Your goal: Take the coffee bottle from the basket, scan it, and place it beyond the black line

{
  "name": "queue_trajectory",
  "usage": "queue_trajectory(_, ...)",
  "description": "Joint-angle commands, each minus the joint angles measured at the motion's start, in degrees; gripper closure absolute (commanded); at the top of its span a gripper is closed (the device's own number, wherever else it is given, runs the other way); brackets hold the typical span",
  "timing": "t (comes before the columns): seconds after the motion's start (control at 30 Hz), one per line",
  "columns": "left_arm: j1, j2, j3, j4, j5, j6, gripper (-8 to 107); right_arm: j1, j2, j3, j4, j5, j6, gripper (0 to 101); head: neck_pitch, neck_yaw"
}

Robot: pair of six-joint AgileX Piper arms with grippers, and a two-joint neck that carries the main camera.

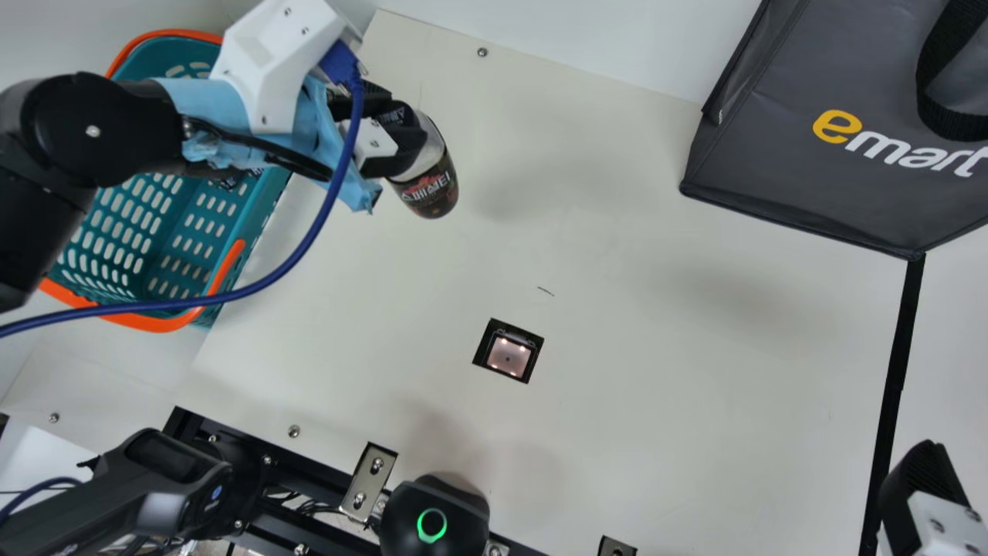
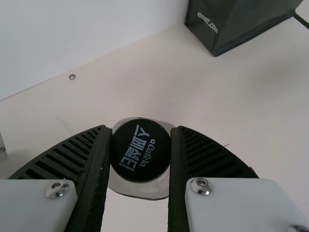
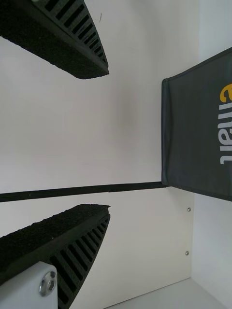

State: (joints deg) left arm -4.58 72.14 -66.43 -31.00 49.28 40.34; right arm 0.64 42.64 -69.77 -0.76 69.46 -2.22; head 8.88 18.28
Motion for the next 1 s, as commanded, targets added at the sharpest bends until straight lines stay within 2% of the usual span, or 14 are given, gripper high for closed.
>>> queue_trajectory(0.0, -0.4, 0.2, 0.4, -0.5, 0.0, 0.9, 89, 0.0, 0.0, 0.0, 0.0, 0.0, 0.0, 10, -1.0, 0.1)
queue_trajectory(0.6, -5.4, 0.7, 4.1, -4.7, -0.9, 9.1, 89, 0.0, 0.0, 0.0, 0.0, 0.0, 0.0, 10, -1.0, 0.1)
queue_trajectory(0.97, -6.7, 1.9, 5.4, -10.3, 1.5, 17.7, 89, 0.0, 0.0, 0.0, 0.0, -0.1, 0.0, 10, -1.0, 0.1)
